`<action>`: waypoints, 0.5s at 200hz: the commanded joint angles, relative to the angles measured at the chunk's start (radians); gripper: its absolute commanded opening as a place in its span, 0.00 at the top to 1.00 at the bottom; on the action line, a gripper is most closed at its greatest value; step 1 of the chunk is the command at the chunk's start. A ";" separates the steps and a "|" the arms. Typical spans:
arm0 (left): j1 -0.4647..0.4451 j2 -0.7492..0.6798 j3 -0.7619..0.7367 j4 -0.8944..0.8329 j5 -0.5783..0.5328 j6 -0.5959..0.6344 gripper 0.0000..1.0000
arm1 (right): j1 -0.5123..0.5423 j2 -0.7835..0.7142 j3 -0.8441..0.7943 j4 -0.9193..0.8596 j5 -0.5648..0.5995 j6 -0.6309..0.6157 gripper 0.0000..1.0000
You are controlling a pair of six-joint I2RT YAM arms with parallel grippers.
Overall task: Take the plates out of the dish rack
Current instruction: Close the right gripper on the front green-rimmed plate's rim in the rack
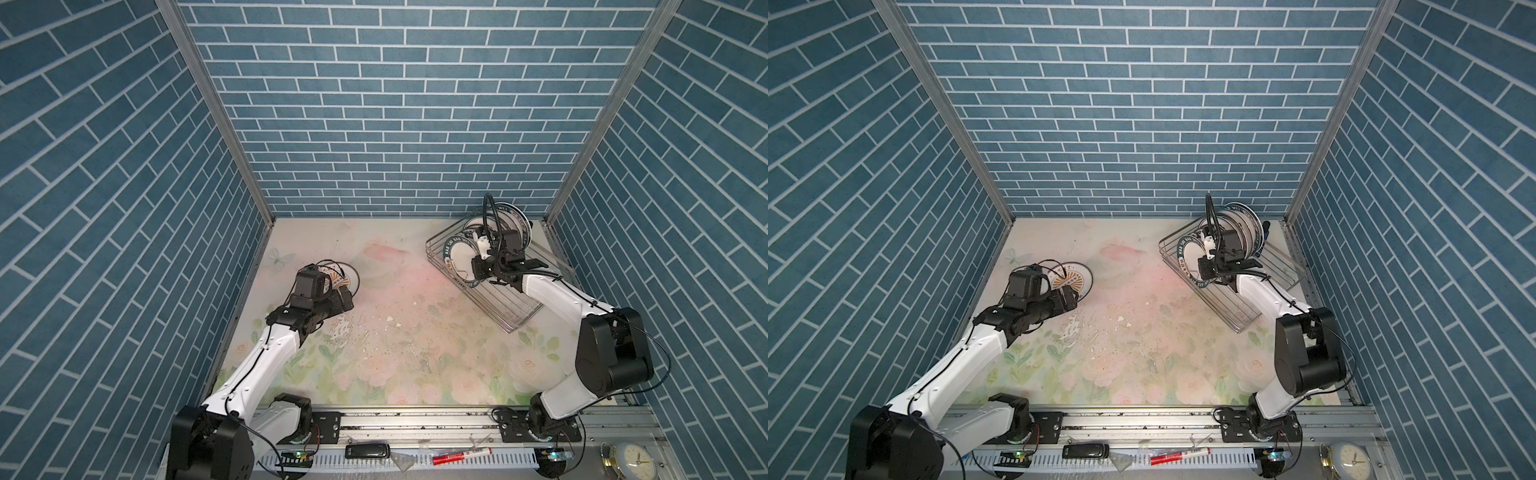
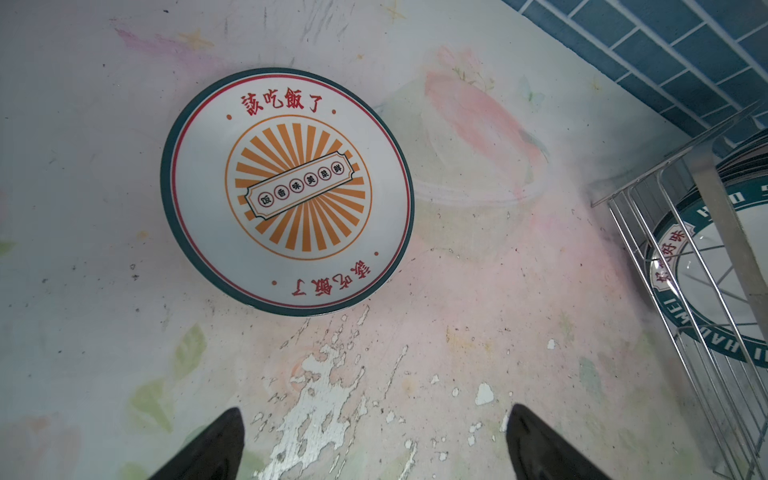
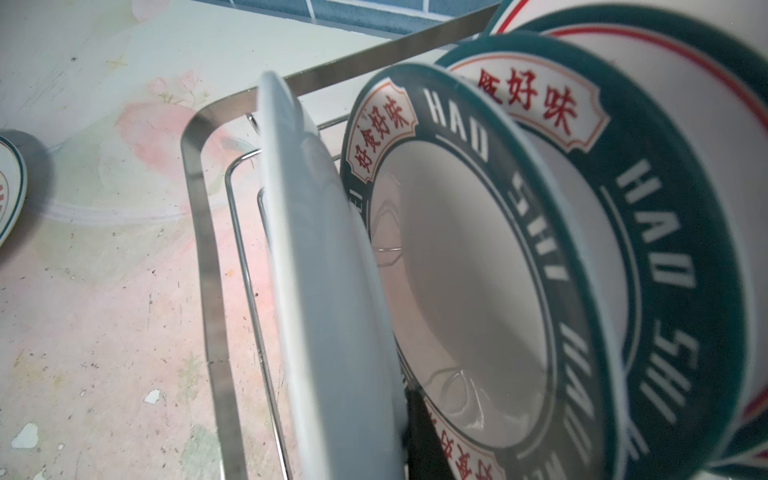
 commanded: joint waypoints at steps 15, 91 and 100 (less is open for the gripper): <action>0.007 0.026 -0.007 0.011 0.007 0.026 0.01 | 0.000 -0.073 -0.024 0.049 0.023 -0.005 0.88; 0.007 -0.004 -0.027 0.024 -0.099 0.044 0.01 | 0.000 -0.226 0.039 -0.026 0.075 -0.075 0.88; 0.007 -0.009 -0.027 0.023 -0.097 0.055 0.01 | 0.001 -0.252 0.038 -0.022 0.057 -0.075 0.88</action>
